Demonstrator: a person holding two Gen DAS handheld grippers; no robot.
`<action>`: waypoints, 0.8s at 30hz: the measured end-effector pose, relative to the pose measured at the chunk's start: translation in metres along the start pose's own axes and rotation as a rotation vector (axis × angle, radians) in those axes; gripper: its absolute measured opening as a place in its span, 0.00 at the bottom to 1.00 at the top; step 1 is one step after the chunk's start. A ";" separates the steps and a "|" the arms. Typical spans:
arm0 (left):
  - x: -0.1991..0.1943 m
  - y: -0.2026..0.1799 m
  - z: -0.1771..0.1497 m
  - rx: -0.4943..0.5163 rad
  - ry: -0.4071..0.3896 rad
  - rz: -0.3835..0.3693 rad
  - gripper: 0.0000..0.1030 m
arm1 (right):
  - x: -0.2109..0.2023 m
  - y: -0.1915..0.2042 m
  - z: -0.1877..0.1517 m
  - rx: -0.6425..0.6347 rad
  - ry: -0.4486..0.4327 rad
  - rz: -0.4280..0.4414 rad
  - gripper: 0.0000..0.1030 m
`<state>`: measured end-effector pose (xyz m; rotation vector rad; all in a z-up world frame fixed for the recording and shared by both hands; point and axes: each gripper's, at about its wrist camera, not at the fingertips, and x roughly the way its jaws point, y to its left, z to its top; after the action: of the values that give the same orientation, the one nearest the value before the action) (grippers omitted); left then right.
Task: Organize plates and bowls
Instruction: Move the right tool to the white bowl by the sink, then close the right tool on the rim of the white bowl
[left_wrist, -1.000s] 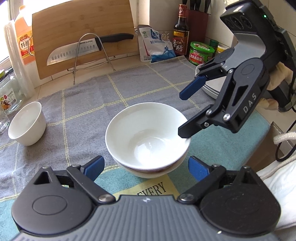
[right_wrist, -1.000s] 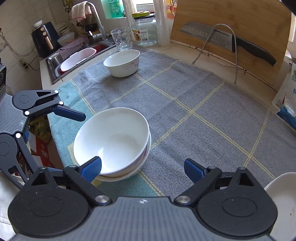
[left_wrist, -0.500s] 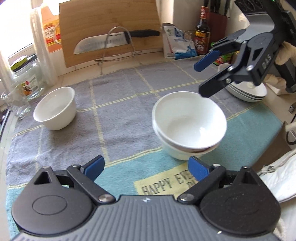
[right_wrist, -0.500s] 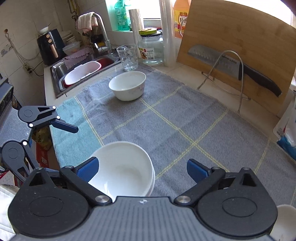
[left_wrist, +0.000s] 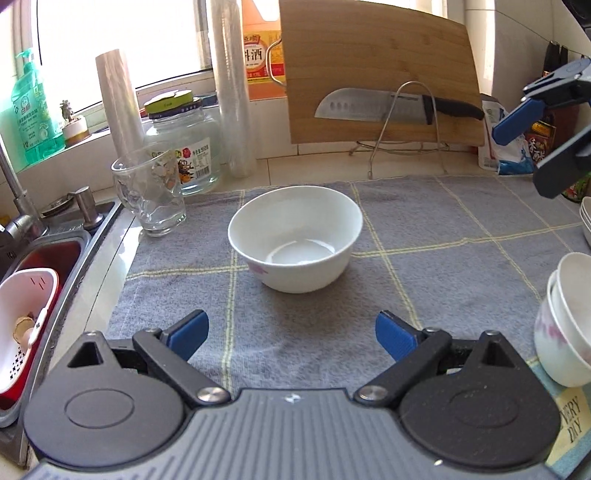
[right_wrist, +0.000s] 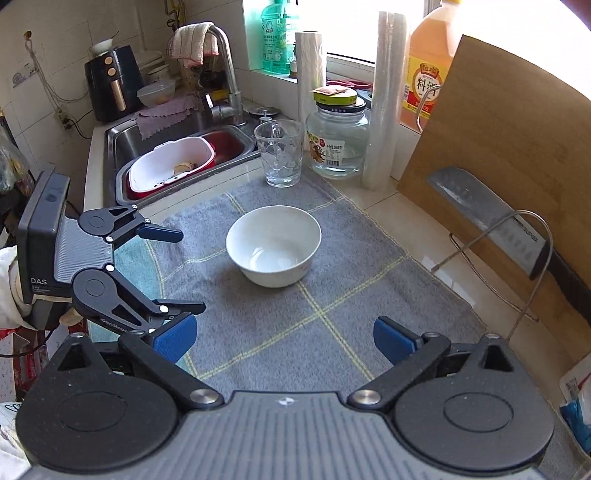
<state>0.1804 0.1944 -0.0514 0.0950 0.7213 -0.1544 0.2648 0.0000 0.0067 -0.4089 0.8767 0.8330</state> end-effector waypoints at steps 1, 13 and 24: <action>0.005 0.003 0.001 -0.003 0.002 -0.001 0.94 | 0.006 0.000 0.006 0.001 0.007 0.003 1.00; 0.042 0.007 0.009 0.029 -0.035 -0.110 0.94 | 0.082 -0.017 0.056 0.046 0.086 0.066 1.00; 0.054 0.009 0.015 0.015 -0.055 -0.128 0.93 | 0.135 -0.024 0.074 0.051 0.132 0.115 0.98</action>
<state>0.2317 0.1952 -0.0758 0.0590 0.6711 -0.2837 0.3707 0.0944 -0.0585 -0.3748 1.0500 0.8949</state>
